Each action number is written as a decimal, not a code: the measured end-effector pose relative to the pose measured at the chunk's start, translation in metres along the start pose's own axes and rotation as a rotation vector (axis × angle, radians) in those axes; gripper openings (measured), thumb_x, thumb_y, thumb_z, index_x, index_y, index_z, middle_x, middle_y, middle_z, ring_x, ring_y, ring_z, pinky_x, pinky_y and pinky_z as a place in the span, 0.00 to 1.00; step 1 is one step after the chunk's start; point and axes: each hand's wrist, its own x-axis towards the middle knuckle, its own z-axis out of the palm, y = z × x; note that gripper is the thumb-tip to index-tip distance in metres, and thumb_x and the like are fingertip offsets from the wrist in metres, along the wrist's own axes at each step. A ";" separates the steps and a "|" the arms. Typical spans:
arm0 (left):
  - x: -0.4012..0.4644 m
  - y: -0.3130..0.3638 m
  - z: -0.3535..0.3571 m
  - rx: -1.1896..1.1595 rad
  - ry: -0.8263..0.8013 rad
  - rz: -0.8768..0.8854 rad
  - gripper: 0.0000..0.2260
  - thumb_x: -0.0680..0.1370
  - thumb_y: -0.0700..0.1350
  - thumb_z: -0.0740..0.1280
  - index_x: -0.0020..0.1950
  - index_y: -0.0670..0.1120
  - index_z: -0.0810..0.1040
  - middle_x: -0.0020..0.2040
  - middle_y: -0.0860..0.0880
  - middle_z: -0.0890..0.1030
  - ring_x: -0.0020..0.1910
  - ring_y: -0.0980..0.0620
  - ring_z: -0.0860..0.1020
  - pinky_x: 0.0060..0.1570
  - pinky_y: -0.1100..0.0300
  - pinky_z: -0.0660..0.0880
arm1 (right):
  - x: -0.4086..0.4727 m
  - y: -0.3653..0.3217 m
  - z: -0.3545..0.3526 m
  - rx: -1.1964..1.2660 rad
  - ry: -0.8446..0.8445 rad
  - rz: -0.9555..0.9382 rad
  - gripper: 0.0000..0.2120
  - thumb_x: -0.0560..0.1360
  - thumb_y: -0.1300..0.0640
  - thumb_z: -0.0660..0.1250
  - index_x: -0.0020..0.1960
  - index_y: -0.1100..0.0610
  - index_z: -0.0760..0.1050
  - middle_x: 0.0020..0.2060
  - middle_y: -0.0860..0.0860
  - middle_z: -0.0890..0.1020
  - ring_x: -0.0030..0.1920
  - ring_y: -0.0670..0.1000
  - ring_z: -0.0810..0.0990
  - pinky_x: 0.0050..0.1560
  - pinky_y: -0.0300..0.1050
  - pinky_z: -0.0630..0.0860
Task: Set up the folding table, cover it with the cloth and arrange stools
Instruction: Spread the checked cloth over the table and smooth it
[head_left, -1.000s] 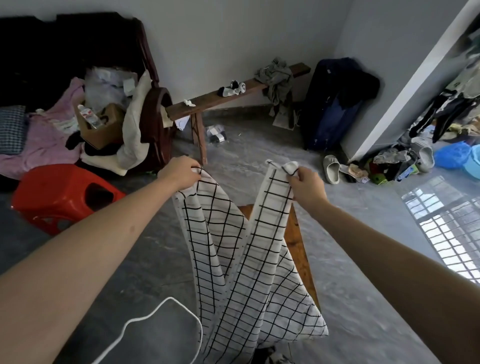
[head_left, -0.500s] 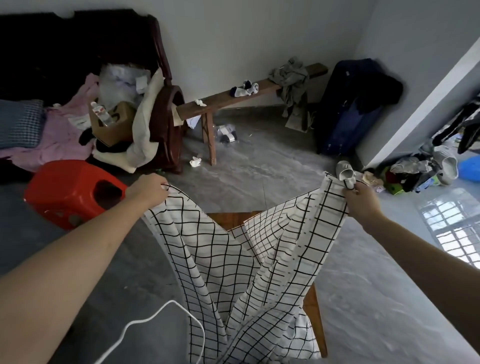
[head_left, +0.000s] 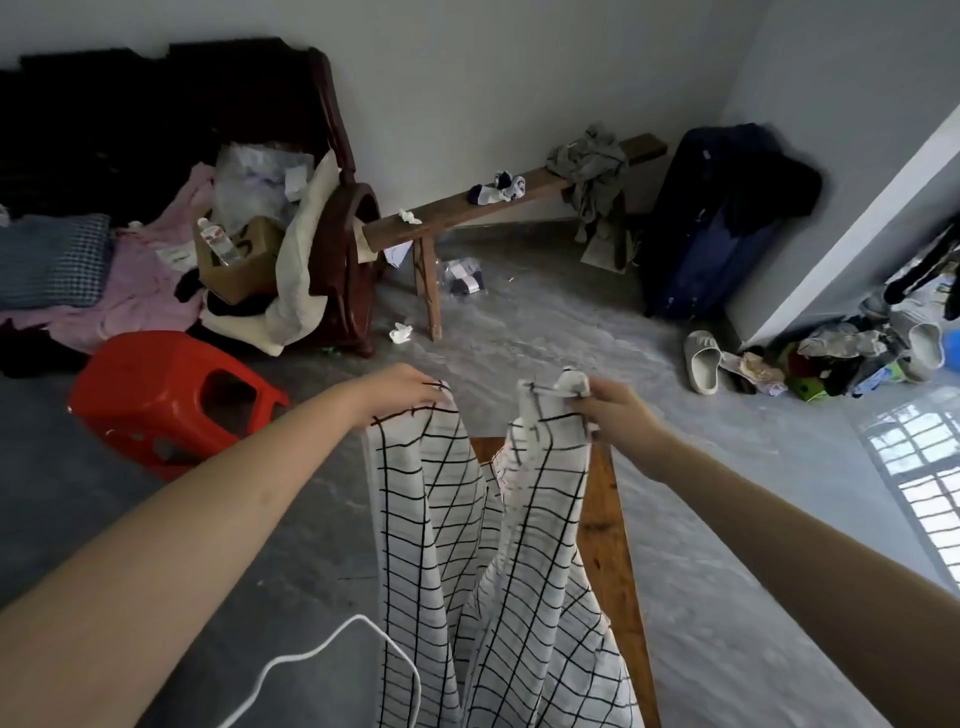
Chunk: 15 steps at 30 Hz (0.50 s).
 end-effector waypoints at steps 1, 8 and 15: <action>0.001 0.006 0.003 0.000 -0.016 0.013 0.09 0.75 0.50 0.72 0.53 0.49 0.85 0.51 0.54 0.84 0.53 0.56 0.80 0.51 0.66 0.73 | -0.002 -0.005 0.009 -0.001 -0.059 -0.003 0.09 0.79 0.62 0.64 0.50 0.50 0.80 0.48 0.54 0.83 0.50 0.54 0.82 0.52 0.52 0.78; -0.006 0.038 0.016 -0.187 -0.317 -0.105 0.29 0.76 0.68 0.57 0.60 0.46 0.81 0.56 0.46 0.84 0.56 0.48 0.82 0.55 0.57 0.77 | -0.009 -0.018 0.048 -0.099 -0.192 -0.100 0.03 0.77 0.52 0.68 0.49 0.50 0.80 0.42 0.51 0.83 0.44 0.54 0.83 0.47 0.50 0.82; -0.004 0.044 0.020 0.217 -0.339 0.080 0.21 0.67 0.62 0.72 0.56 0.53 0.82 0.53 0.54 0.83 0.54 0.56 0.80 0.62 0.55 0.74 | -0.018 -0.021 0.060 -0.037 -0.389 -0.031 0.14 0.76 0.60 0.66 0.61 0.50 0.76 0.52 0.49 0.80 0.51 0.47 0.79 0.53 0.46 0.78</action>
